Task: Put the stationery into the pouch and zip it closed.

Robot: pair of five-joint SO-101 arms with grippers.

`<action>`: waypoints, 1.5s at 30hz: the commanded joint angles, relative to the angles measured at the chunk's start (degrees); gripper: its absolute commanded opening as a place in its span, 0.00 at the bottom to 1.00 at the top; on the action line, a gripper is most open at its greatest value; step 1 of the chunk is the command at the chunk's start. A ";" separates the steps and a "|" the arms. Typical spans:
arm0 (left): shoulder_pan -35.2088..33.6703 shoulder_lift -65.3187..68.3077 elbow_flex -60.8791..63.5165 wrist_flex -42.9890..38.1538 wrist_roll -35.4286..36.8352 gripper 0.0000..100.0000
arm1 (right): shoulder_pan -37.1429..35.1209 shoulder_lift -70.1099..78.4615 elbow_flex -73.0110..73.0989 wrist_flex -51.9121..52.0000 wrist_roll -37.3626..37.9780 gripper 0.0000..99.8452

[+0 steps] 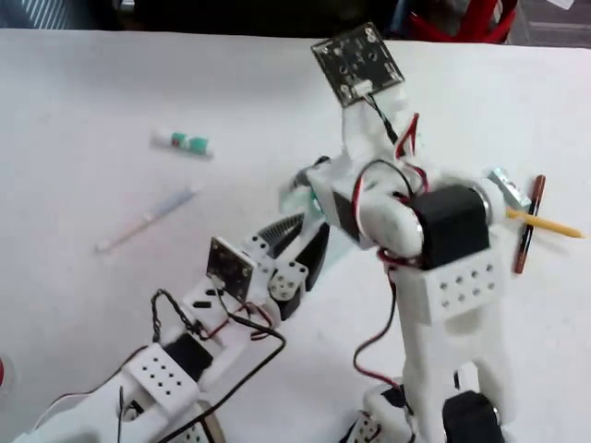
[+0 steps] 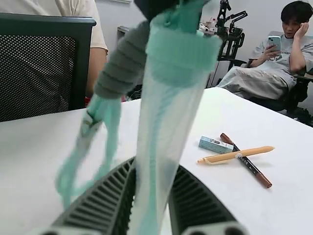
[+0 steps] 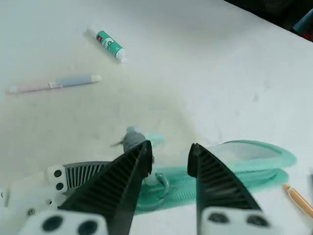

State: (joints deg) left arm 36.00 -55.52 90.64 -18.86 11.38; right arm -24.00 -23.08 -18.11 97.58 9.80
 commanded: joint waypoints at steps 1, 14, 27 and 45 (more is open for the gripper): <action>0.13 1.10 0.00 -0.09 -0.35 0.02 | -0.75 -3.12 0.62 1.01 0.26 0.14; 0.13 1.10 0.00 -0.09 -0.18 0.02 | -1.98 -3.03 1.32 0.75 -7.56 0.24; 0.31 1.10 0.09 -0.09 -0.09 0.02 | -11.65 6.11 -11.52 0.13 -10.64 0.24; 0.13 1.10 0.09 -0.09 -0.35 0.02 | -7.52 14.81 -8.88 1.19 -0.35 0.18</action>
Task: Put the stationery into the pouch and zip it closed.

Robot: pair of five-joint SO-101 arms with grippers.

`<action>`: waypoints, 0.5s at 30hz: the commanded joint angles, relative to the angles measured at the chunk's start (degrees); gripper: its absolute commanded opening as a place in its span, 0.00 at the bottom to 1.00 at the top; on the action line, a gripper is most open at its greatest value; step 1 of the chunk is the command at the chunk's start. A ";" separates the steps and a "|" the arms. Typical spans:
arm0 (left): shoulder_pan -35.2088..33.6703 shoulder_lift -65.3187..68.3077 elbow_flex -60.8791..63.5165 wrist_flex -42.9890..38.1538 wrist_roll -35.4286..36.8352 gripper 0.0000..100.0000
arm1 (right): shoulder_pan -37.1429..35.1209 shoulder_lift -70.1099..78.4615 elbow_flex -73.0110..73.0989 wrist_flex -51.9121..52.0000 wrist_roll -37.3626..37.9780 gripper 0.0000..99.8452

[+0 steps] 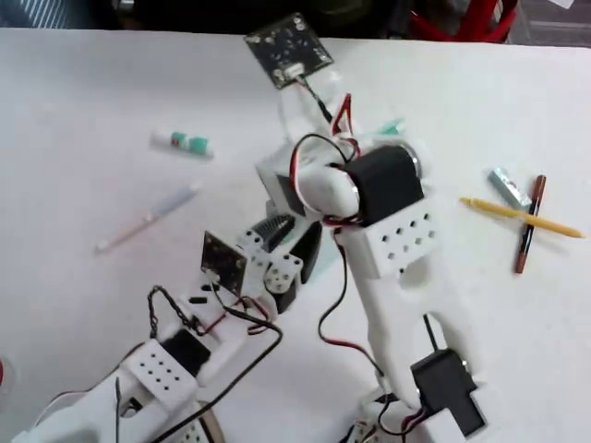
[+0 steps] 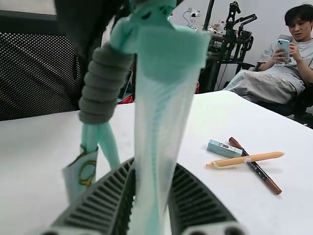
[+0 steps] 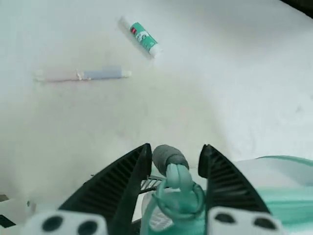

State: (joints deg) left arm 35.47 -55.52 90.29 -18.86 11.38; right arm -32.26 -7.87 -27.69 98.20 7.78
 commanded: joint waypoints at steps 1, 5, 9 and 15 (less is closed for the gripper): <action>0.66 1.10 0.44 -0.09 -0.35 0.02 | 0.75 -0.84 1.58 0.57 1.67 0.19; 0.66 1.10 0.44 -0.09 -0.35 0.02 | 0.66 -3.91 3.60 0.57 2.64 0.22; 0.66 1.10 0.44 -0.09 -0.26 0.02 | 1.01 -4.79 6.95 0.57 9.41 0.19; 0.66 1.10 0.44 -0.09 -0.18 0.02 | 2.15 -4.88 10.02 0.40 15.21 0.04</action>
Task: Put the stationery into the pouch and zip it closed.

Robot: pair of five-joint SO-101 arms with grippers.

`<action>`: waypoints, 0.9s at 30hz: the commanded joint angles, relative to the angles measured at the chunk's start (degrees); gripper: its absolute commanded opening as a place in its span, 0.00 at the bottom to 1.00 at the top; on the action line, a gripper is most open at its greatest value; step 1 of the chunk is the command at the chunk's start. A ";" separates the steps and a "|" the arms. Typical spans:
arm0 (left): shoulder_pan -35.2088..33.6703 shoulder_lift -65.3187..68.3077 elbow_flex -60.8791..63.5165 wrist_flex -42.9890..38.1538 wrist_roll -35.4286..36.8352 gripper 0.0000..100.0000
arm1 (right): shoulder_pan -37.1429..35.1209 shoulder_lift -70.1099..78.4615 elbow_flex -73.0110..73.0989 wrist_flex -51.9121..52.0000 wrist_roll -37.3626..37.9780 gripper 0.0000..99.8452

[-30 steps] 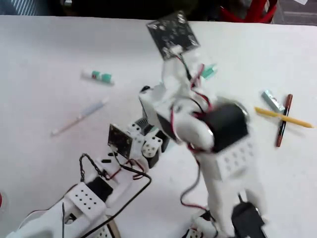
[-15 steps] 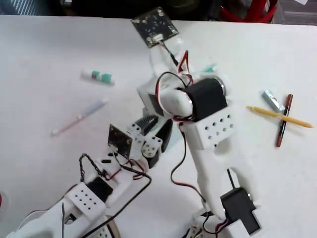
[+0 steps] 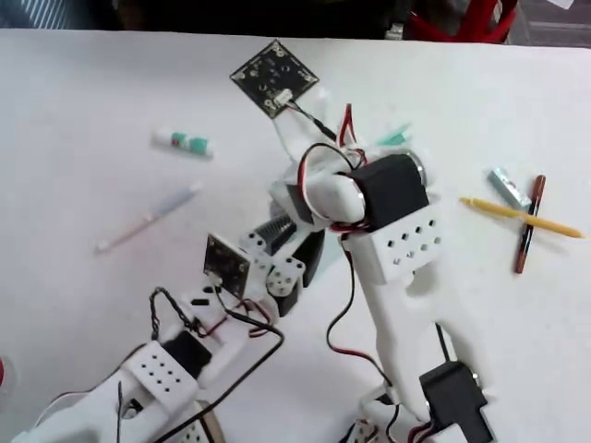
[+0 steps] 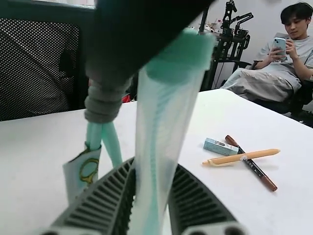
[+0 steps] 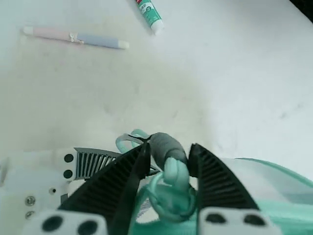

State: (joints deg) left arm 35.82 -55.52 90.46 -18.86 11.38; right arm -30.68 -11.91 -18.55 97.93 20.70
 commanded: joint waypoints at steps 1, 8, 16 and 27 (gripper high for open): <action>0.40 1.10 0.26 -0.09 -0.18 0.02 | 0.92 -0.92 0.62 0.57 2.37 0.02; 0.31 1.10 0.26 -0.09 -0.18 0.02 | 4.18 -0.75 -5.10 0.04 2.29 0.02; 0.31 1.10 0.26 0.00 -0.18 0.02 | 13.85 -0.75 -8.09 -3.56 2.02 0.02; 0.31 1.10 0.26 0.00 -0.18 0.02 | 14.81 -0.75 -11.34 -3.56 -4.48 0.02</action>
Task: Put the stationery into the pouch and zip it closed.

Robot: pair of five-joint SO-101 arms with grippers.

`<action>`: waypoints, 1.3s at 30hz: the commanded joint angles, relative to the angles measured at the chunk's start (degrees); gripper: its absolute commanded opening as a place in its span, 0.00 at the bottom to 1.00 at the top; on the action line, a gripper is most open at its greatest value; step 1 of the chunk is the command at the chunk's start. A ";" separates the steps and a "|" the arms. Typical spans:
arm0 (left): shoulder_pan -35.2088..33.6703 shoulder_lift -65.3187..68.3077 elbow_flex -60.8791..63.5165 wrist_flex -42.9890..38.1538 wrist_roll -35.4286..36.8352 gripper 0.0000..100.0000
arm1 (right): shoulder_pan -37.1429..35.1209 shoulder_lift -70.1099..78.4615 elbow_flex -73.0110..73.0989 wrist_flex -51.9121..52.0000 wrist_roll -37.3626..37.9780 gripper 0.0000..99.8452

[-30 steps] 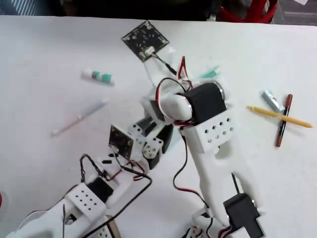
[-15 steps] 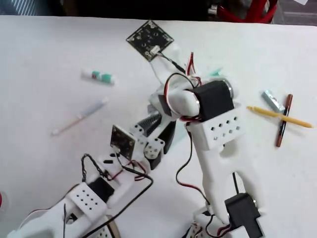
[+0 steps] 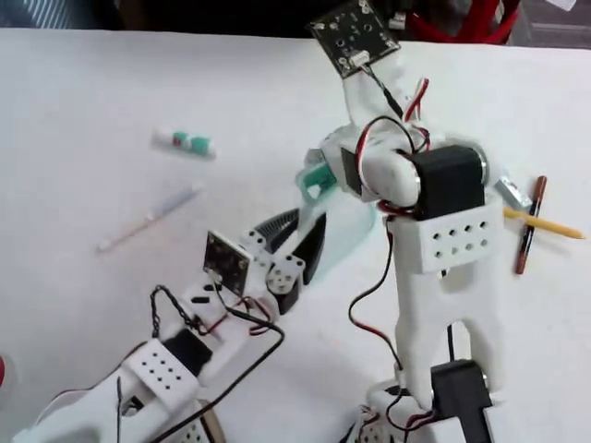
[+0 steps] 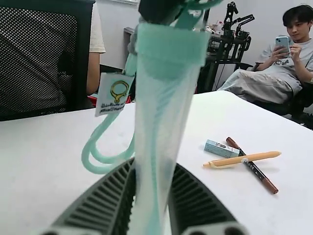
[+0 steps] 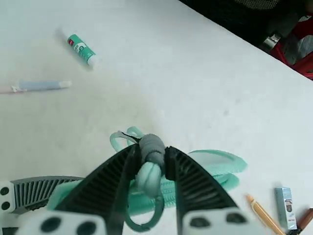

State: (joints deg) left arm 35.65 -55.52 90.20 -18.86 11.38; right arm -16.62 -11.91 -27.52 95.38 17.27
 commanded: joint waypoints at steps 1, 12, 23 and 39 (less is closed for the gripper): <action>0.48 1.10 0.53 0.00 -0.18 0.02 | 1.10 -0.75 -2.29 -1.01 -0.97 0.02; 0.75 0.84 0.18 2.64 -0.09 0.02 | 13.41 -0.75 1.05 -3.91 -0.79 0.02; 0.66 0.84 0.18 2.64 -0.09 0.02 | 18.59 -1.10 10.73 -16.84 -1.14 0.02; 0.66 1.01 0.18 2.64 -0.09 0.02 | 21.58 -1.71 11.87 -18.77 -1.23 0.02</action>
State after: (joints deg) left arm 35.82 -55.52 89.85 -17.63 11.38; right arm 3.43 -11.91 -15.47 76.84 16.48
